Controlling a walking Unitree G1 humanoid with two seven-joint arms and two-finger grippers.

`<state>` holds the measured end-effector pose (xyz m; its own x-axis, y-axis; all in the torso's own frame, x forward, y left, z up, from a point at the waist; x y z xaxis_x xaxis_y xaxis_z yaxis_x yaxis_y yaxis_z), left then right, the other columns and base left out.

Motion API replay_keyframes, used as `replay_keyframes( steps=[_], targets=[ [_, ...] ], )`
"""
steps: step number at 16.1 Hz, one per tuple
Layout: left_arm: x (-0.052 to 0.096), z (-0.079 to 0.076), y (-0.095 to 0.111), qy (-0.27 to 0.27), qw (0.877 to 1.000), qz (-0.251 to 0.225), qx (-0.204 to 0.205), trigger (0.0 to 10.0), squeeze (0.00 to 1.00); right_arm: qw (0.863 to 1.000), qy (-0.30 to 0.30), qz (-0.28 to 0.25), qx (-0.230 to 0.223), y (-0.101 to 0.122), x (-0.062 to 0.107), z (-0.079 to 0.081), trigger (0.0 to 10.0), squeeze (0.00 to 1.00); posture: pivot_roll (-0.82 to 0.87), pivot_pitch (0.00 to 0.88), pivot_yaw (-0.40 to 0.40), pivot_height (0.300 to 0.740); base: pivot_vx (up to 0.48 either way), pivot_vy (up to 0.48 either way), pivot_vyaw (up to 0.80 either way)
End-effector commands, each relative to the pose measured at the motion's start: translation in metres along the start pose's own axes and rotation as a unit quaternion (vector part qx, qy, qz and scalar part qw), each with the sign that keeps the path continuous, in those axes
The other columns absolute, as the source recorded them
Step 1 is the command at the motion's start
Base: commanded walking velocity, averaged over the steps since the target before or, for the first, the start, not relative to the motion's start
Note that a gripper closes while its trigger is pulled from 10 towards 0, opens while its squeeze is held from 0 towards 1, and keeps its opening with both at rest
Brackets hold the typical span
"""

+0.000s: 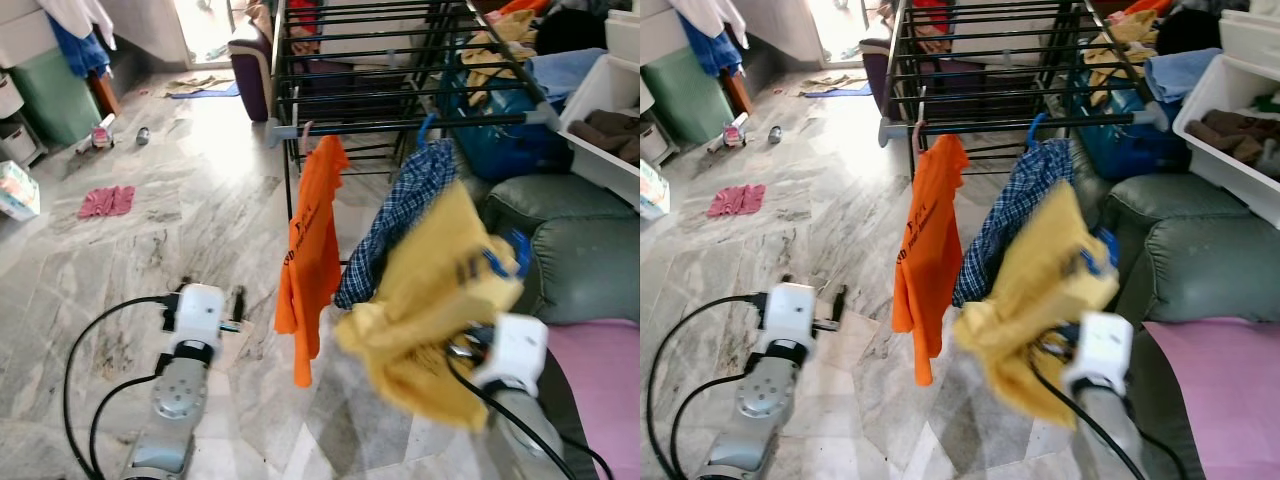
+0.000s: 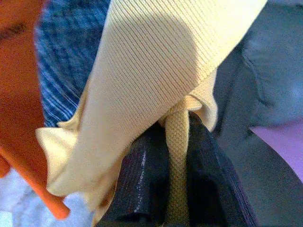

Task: Hang hanger

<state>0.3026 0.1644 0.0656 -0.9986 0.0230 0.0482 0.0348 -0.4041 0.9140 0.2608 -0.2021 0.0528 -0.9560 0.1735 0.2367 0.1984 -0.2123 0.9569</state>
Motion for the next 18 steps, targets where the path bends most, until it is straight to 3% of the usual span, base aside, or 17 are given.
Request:
replay_keyframes(
  steps=[1,9,14,18],
  targets=[
    [0.000,0.004,0.005,-0.001,1.000,-0.007,0.003,10.0,0.00,1.000,0.006,-0.028,-0.005,0.015,-0.004,0.007,10.0,0.00,-0.05,0.057,0.039,0.740,0.259,0.000,0.00],
    [0.004,0.009,-0.002,0.010,1.000,0.013,0.017,10.0,0.00,1.000,0.013,-0.004,0.002,0.006,0.000,0.013,10.0,0.00,-0.04,0.071,0.037,0.740,0.066,0.000,0.00],
    [0.004,0.005,-0.002,0.012,0.999,0.018,0.039,10.0,0.00,1.000,-0.003,0.007,-0.007,0.001,0.003,0.009,10.0,0.00,-0.04,0.075,0.036,0.740,0.000,0.000,0.00],
    [0.005,0.001,-0.001,-0.011,0.999,0.015,0.032,10.0,0.00,1.000,-0.007,0.011,-0.004,0.001,0.003,0.008,10.0,0.00,-0.05,0.080,0.032,0.740,0.000,0.000,0.00]
  ],
)
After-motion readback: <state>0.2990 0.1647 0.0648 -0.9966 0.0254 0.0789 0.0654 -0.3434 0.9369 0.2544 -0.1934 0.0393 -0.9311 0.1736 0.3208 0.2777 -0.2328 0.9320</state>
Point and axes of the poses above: a point about 5 cm out from each wrist's last joint towards the gripper, its own x axis pointing back from the gripper into the wrist, its own y axis along the axis of the wrist's last joint, z = x × y, the point moved 3 cm from there along -x, pointing out of the wrist towards the gripper, and after that the axes turned 9 degrees about -x, right-handed, at the moved point
